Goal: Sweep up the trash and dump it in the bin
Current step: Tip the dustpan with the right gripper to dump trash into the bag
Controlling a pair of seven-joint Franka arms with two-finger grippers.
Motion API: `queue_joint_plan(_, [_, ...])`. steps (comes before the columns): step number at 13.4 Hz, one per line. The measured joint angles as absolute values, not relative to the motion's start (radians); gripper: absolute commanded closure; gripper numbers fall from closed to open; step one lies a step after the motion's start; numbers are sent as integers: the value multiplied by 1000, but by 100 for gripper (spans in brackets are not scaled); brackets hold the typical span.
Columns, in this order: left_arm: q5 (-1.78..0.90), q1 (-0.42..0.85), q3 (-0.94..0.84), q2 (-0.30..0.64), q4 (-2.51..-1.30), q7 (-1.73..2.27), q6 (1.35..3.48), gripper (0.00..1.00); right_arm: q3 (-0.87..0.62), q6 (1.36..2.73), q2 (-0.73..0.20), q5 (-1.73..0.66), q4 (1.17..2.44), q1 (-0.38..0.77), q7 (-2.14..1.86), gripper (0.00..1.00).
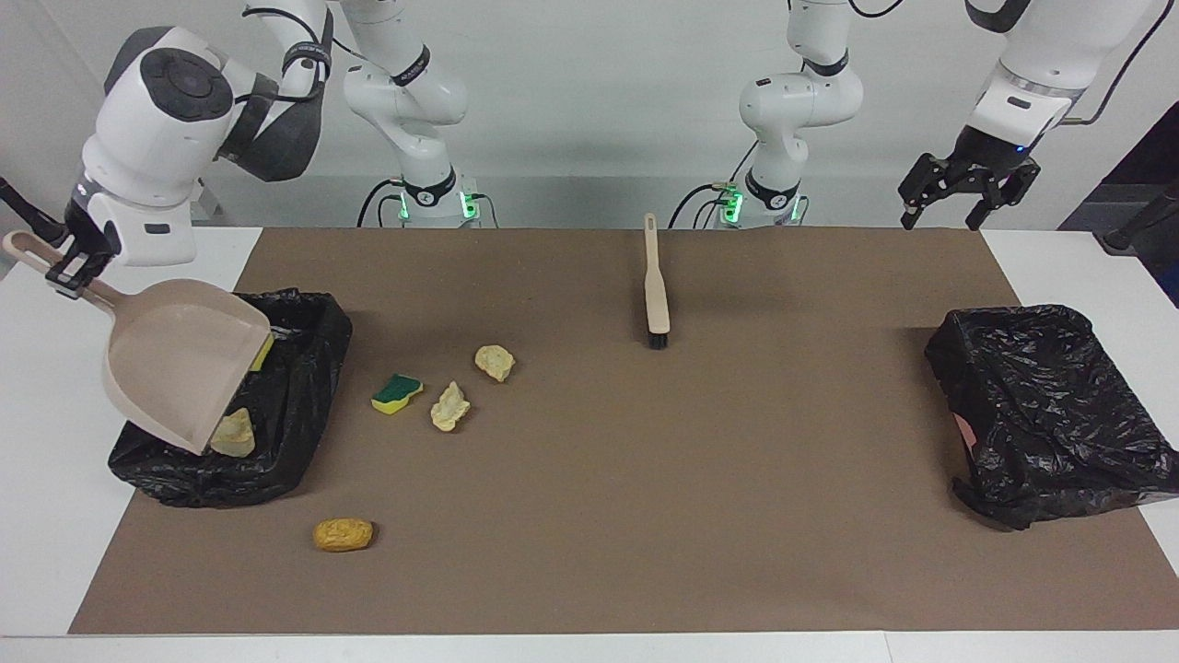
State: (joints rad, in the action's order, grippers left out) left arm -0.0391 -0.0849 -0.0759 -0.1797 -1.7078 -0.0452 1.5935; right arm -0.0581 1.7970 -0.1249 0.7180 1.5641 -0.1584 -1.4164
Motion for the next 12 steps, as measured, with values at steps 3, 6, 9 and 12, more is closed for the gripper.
queue_joint_plan(3, [-27,-85,-76,-147,-1646,-45,1556,0,-61,1797,-125,504,1564,-158,-1421,100])
queue_joint_plan(6, [-27,-85,-79,-145,-1639,-45,1554,0,-63,1797,-122,340,1581,-156,-1422,100])
queue_joint_plan(9, [-27,-85,-79,-145,-1639,-45,1554,0,-78,1796,-112,257,1624,-128,-1317,100])
queue_joint_plan(12, [-27,-85,-80,-146,-1625,-45,1554,0,-85,1796,-113,233,1663,-47,-1038,100])
